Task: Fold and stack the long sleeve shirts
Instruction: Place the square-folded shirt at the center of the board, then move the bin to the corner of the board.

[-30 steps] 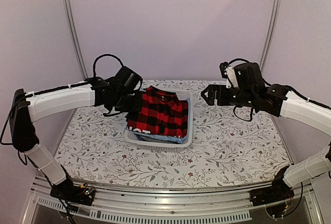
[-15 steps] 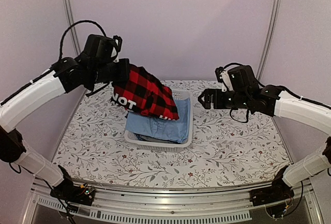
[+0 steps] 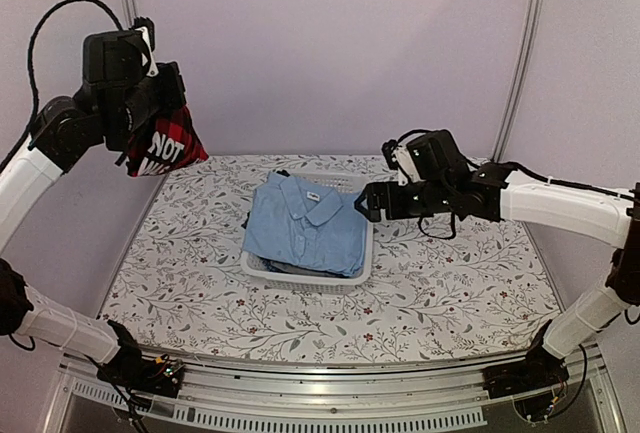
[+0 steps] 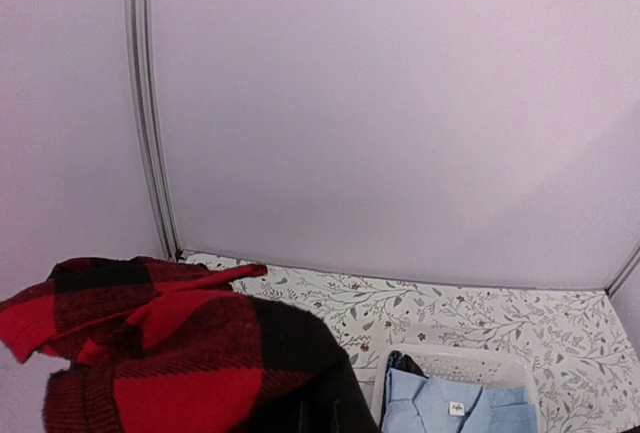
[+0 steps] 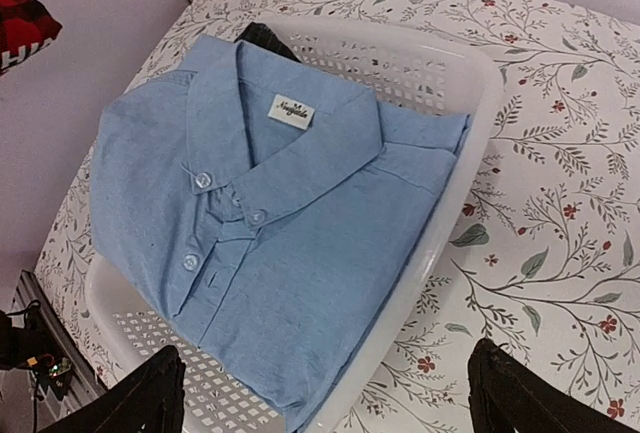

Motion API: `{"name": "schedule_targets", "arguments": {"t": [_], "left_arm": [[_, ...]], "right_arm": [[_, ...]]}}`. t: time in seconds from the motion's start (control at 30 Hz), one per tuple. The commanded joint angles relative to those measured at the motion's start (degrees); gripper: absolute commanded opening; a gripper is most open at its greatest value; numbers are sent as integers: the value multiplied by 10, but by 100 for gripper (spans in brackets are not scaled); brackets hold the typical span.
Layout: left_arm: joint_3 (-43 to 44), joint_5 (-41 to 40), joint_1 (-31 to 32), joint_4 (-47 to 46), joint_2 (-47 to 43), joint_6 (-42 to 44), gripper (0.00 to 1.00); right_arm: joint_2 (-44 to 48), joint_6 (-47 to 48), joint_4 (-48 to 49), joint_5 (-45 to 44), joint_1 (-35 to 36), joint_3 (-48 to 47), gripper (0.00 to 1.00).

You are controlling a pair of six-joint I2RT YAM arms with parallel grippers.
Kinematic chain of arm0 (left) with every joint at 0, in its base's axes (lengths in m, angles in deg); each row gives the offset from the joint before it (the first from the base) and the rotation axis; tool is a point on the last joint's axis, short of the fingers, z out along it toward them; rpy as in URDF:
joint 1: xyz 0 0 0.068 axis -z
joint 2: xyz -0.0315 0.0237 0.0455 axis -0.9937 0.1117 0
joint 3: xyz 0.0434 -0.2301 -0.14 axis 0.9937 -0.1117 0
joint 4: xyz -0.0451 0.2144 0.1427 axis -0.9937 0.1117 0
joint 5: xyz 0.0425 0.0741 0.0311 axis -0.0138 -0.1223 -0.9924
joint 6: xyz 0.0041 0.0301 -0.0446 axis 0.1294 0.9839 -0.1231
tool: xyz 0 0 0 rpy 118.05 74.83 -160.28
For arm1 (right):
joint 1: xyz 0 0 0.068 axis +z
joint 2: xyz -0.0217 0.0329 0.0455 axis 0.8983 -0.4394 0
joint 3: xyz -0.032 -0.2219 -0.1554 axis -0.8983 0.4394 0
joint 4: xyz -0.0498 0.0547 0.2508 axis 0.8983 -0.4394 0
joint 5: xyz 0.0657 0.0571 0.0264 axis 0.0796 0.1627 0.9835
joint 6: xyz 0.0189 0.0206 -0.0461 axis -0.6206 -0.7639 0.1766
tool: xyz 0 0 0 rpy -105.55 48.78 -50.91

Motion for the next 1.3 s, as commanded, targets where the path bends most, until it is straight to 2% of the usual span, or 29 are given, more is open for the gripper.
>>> {"name": "schedule_targets", "arguments": {"t": [0.0, 0.13, 0.17, 0.23, 0.27, 0.33, 0.47, 0.6, 0.73, 0.93, 1.27], "left_arm": [[-64, 10, -3, 40, 32, -47, 0], [-150, 65, -7, 45, 44, -112, 0], [-169, 92, -8, 40, 47, -123, 5], [-202, 131, -9, 33, 58, -145, 33], [-212, 143, -9, 32, 64, -153, 42], [-227, 163, -9, 27, 71, -161, 50], [-244, 189, -9, 0, 69, -162, 65], [-243, 202, -9, -8, 74, -157, 67], [-250, 218, -9, -18, 76, -157, 71], [-259, 229, -9, -29, 73, -159, 72], [-264, 253, -9, -46, 81, -158, 73]], "right_arm": [[-58, -11, 21, 54, 25, -59, 93], [-122, -22, 23, 84, 31, -102, 85], [-134, -27, 23, 89, 32, -112, 83], [-166, -35, 21, 98, 32, -133, 78], [-181, -39, 21, 101, 32, -143, 76], [-205, -47, 19, 98, 32, -159, 70], [-249, -62, 0, 72, 32, -192, 51], [-283, -83, -16, 38, 25, -195, 29], [-296, -104, -29, 12, 3, -170, 19], [-261, -115, -46, -40, -37, -94, 17], [-110, -121, -56, -90, -154, 99, 17]]}}
